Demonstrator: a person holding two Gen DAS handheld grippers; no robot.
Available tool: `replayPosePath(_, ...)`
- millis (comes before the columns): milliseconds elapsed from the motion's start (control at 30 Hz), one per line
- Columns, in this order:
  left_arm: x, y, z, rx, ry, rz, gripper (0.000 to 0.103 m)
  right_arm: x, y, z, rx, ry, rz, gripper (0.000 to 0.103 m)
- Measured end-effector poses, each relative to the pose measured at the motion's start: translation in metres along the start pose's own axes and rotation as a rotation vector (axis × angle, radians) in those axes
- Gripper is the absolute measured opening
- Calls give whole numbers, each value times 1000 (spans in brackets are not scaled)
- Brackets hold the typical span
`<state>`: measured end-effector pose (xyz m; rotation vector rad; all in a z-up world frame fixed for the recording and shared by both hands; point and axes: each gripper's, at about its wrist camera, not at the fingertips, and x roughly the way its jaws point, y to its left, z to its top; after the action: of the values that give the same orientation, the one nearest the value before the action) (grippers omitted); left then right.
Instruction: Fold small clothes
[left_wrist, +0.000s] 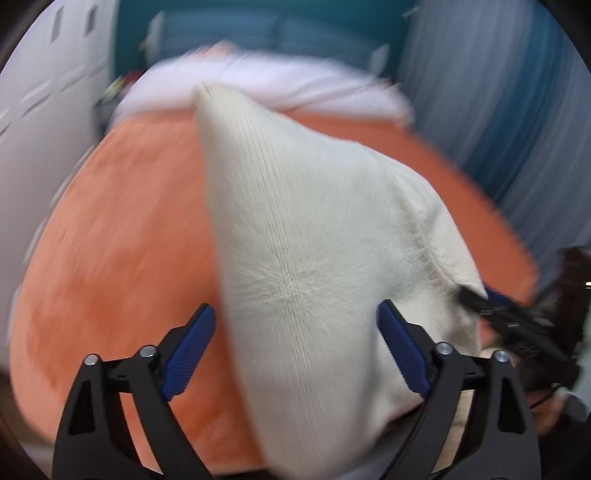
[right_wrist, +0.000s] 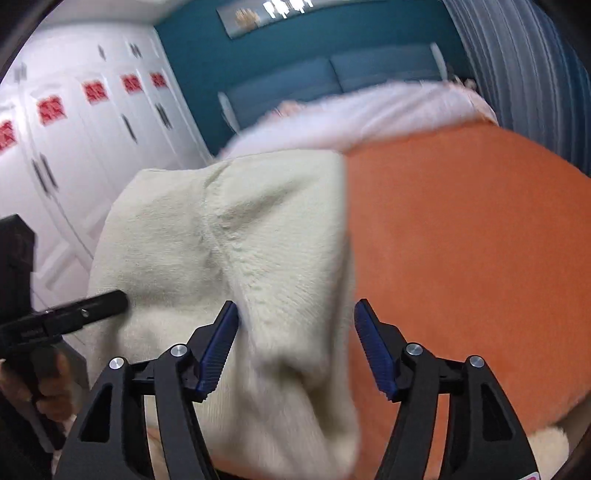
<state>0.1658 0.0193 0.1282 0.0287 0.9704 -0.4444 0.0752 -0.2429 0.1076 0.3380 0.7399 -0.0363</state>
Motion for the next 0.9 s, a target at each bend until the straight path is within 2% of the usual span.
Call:
replayPosePath(33, 18, 11, -16, -42, 51, 39, 65, 15, -10, -24, 24, 91, -25, 36)
replayPosePath(67, 22, 23, -36, -90, 74, 33, 65, 16, -18, -43, 56, 137, -7, 34)
replayPosePath(167, 6, 27, -70, -179, 27, -16, 69, -7, -21, -73, 59, 139, 14, 34)
replayPosePath(200, 1, 22, -72, -187, 11, -21, 70, -11, -19, -73, 35, 144, 11, 30)
replayPosePath(300, -4, 6, -73, -183, -24, -5, 75, -22, -5, -57, -30, 100, 18, 28)
replayPosePath(367, -2, -3, -75, -159, -14, 32, 75, -11, 4, -48, -43, 105, 39, 23)
replayPosePath(400, 5, -5, -75, -150, -6, 42, 75, -5, 6, -41, -43, 112, 51, 17)
replayPosePath(500, 19, -7, -73, -149, 33, 94, 75, 15, 16, -39, -68, 144, 55, 12)
replayPosePath(567, 31, -5, -77, -152, 61, 136, 75, 43, 18, -45, -103, 215, 17, 12)
replayPosePath(600, 37, -2, -77, -157, 80, 148, 75, 60, 16, -49, -108, 252, -18, 9)
replayPosePath(633, 44, 1, -78, -167, 101, 150, 75, 75, 13, -52, -110, 286, -55, 1)
replayPosePath(667, 49, 3, -79, -175, 120, 151, 75, 84, 10, -53, -104, 304, -76, 0)
replayPosePath(767, 51, 7, -80, -188, 125, 149, 75, 71, 13, -46, -55, 276, -60, 0)
replayPosePath(833, 51, 7, -81, -176, 120, 154, 75, 58, 20, -44, -80, 248, -56, 0)
replayPosePath(900, 54, 6, -83, -168, 123, 160, 75, 59, 23, -48, -114, 257, -78, 0)
